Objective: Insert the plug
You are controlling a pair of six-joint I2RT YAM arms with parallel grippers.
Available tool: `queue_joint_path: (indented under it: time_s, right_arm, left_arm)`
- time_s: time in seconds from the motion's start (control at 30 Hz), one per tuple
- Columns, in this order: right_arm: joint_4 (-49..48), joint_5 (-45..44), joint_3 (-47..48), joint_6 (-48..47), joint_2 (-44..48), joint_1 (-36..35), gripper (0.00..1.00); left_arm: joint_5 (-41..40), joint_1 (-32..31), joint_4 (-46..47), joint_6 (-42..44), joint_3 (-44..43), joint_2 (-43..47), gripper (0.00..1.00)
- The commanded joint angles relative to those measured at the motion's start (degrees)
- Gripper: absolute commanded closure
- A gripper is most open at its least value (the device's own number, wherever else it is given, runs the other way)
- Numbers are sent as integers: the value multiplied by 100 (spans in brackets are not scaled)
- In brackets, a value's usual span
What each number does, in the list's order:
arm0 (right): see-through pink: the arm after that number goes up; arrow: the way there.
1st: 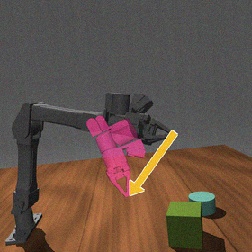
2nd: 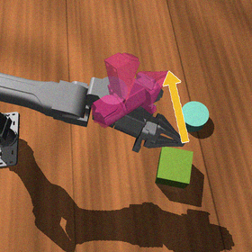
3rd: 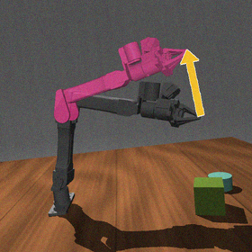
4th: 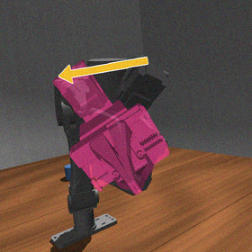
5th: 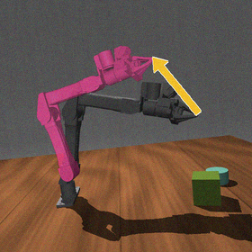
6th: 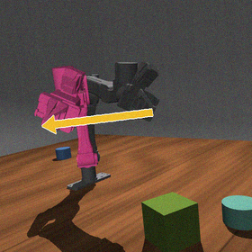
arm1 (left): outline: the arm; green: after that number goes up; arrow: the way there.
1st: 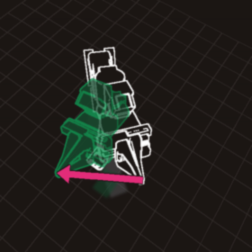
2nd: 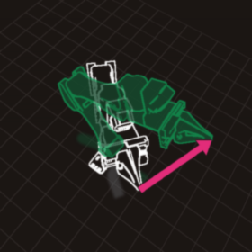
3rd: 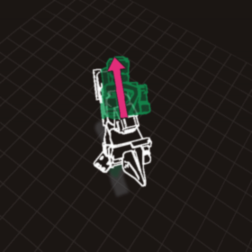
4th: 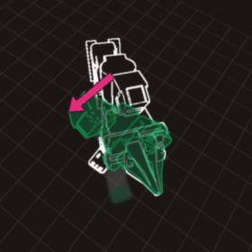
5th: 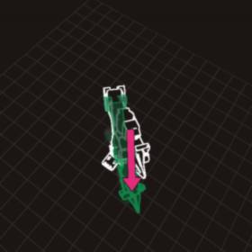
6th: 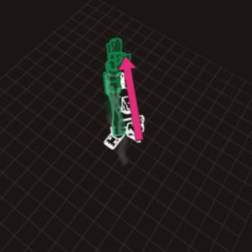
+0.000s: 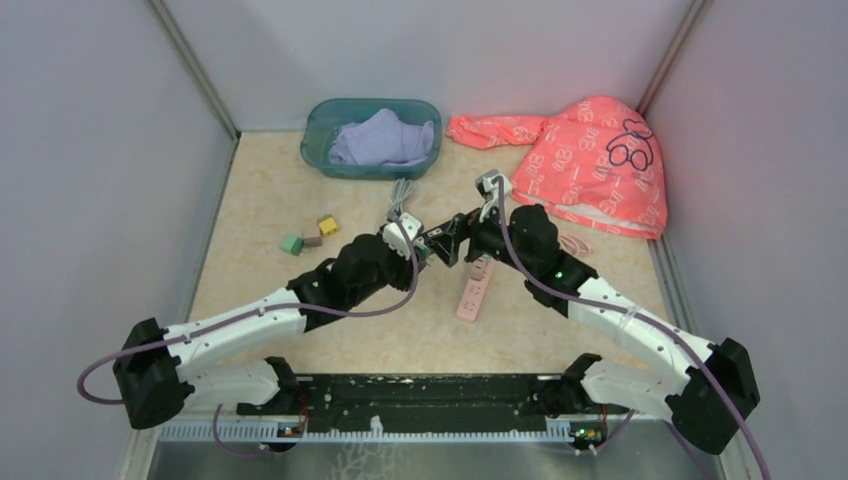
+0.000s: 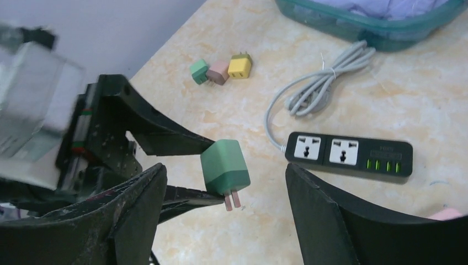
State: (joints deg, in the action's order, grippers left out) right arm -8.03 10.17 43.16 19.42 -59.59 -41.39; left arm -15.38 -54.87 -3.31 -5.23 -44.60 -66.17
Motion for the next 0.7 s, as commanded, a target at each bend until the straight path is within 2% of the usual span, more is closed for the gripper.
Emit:
queue_joint_path:
  time_s: [0.0,0.3,0.5,0.67]
  right_arm:
    - [611,370,412,556,-95,203,23]
    - [753,900,546,701,-277,385,31]
    - [618,1195,589,780,-379,406,36]
    - [518,1332,558,859,-394,481,43]
  left_arm:
    - [-405,-221,1372,776,263,284,65]
    - [-27,-399,2161,1257,636,484,65]
    - [240,-487,2446,1397,716,500,65]
    - [332,-516,2501,1456,716,500,65]
